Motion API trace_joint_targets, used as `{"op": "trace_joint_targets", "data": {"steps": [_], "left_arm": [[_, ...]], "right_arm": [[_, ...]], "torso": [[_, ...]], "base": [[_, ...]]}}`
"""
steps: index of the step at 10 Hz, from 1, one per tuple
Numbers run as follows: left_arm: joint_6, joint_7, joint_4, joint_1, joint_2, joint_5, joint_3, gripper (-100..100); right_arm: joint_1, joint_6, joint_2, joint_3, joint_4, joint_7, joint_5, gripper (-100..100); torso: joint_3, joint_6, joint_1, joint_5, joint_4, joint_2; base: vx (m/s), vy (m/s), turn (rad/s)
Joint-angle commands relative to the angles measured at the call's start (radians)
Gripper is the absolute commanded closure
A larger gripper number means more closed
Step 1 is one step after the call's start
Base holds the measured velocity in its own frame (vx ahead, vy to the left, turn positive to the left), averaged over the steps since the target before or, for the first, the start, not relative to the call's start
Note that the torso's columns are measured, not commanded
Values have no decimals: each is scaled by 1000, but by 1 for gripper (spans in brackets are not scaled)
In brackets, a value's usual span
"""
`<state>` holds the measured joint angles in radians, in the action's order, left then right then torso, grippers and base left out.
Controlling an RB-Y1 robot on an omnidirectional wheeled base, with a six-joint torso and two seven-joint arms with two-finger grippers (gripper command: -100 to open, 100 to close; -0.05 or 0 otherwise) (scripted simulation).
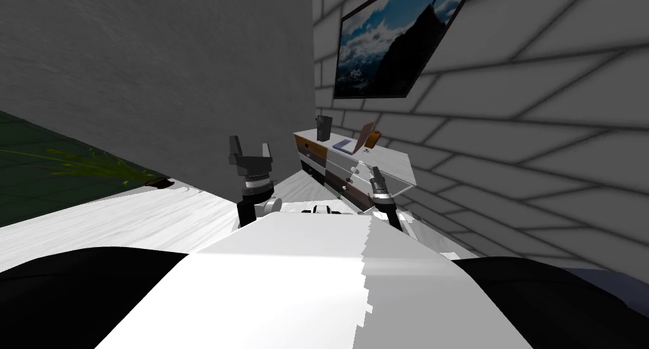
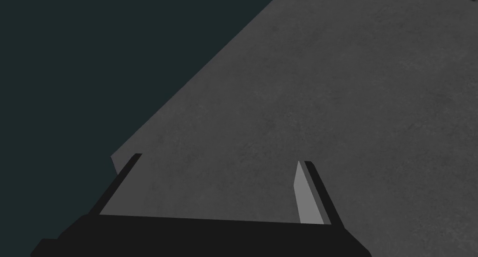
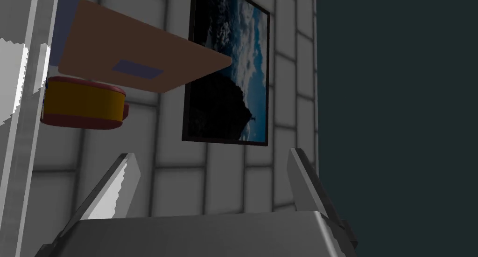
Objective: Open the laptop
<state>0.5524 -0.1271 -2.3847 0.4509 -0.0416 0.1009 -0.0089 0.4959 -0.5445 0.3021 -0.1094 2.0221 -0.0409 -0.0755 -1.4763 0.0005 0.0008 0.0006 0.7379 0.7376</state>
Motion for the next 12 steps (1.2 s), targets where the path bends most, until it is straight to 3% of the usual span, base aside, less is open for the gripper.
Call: {"op": "trace_joint_targets", "data": {"steps": [1, 3, 6, 7, 8, 9, 10, 12], "left_arm": [[0, 0, 0, 0, 0, 0, 0, 0], [0, 0, 0, 0, 0, 0, 0, 0], [0, 0, 0, 0, 0, 0, 0, 0], [0, 0, 0, 0, 0, 0, 0, 0], [0, 0, 0, 0, 0, 0, 0, 0], [0, 0, 0, 0, 0, 0, 0, 0], [0, 0, 0, 0, 0, 0, 0, 0], [0, 0, 0, 0, 0, 0, 0, 0]], "right_arm": [[-3, 13, 56, -22, -56, -31, -6, -100], [-17, 35, 128, -67, -131, -83, -16, -100], [-25, 47, 192, -91, -212, -111, -21, -100], [-25, 47, 192, -91, -212, -111, -21, -100], [-32, 58, 238, -115, -252, -140, -27, -100], [-32, 58, 238, -115, -268, -140, -27, -100], [-40, 70, 276, -139, -294, -168, -34, -100], [-40, 70, 285, -139, -325, -168, -34, -100]], "torso": [[0, -1, 0, -1, 0, 0], [1, -1, -1, -1, 0, 1], [1, -1, 0, 0, 1, 2], [2, 0, -3, -1, 1, 3], [1, 0, -8, -3, 1, 2], [0, -1, -2, -1, 0, -1], [-1, 0, 0, 0, 0, -1], [-1, 0, 0, 0, 0, -1]], "base": [[30, 145, 60], [36, 212, 152], [22, 203, 93], [8, 73, -13], [31, 138, 119], [31, 135, 92], [54, 195, 140], [50, 121, 25]]}}
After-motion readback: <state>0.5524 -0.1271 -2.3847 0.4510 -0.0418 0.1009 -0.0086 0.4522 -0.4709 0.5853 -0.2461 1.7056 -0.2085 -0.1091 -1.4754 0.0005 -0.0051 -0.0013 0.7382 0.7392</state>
